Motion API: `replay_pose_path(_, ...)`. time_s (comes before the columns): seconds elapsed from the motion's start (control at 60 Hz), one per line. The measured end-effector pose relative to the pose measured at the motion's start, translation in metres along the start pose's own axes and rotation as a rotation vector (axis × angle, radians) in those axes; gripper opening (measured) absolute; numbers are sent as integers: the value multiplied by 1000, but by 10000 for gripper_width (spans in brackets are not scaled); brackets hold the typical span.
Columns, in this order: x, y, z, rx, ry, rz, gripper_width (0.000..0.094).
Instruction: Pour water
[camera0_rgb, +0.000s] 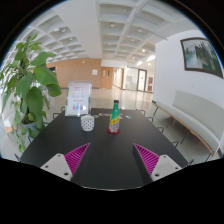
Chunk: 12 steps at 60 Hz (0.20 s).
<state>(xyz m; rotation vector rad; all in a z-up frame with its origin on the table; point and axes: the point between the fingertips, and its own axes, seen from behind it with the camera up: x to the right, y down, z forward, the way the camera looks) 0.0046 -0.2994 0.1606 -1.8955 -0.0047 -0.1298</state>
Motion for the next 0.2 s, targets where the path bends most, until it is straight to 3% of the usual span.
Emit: replay_pose_path(0.2,-2,-10,-6,35,12,-34,860)
